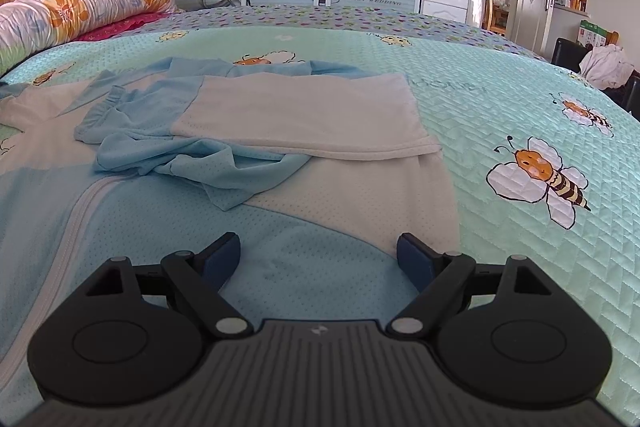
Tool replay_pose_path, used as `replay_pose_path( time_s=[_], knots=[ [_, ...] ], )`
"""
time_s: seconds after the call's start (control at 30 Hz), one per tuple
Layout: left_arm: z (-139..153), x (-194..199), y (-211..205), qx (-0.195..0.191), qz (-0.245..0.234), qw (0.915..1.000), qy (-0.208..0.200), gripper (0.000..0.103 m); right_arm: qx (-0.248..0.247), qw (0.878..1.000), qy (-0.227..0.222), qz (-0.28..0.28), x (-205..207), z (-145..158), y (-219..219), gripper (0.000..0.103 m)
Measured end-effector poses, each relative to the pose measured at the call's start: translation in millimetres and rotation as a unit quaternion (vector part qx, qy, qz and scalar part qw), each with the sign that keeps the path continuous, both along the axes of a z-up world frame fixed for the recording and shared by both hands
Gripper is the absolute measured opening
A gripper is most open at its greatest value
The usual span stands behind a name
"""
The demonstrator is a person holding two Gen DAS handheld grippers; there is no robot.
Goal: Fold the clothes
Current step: 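Grasp the blue cuff with the left gripper and lift it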
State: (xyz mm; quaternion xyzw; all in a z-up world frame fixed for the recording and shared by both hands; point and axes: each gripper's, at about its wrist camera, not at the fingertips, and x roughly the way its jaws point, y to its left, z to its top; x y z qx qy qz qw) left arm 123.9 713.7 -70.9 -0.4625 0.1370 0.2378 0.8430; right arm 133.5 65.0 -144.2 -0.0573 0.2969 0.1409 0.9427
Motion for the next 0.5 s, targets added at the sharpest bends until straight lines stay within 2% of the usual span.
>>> replay_pose_path(
  time_s=[0.17, 0.33, 0.37, 0.5],
  knots=[
    [75, 17, -61, 0.093, -0.054, 0.9941, -0.013, 0.0, 0.008, 1.0, -0.001, 0.0, 0, 1, -3, 0.085],
    [131, 34, -157, 0.16, -0.123, 0.979, -0.03, 0.0, 0.041, 0.999, 0.001, -0.003, 1, 2, -12, 0.085],
    [138, 38, -179, 0.172, -0.137, 0.975, -0.031, 0.0, 0.053, 0.999, 0.002, -0.004, 2, 2, -16, 0.085],
    [111, 64, -268, 0.233, -0.187, 0.9542, 0.015, 0.0, 0.105, 0.994, 0.009, -0.006, 4, 3, -30, 0.085]
  ],
)
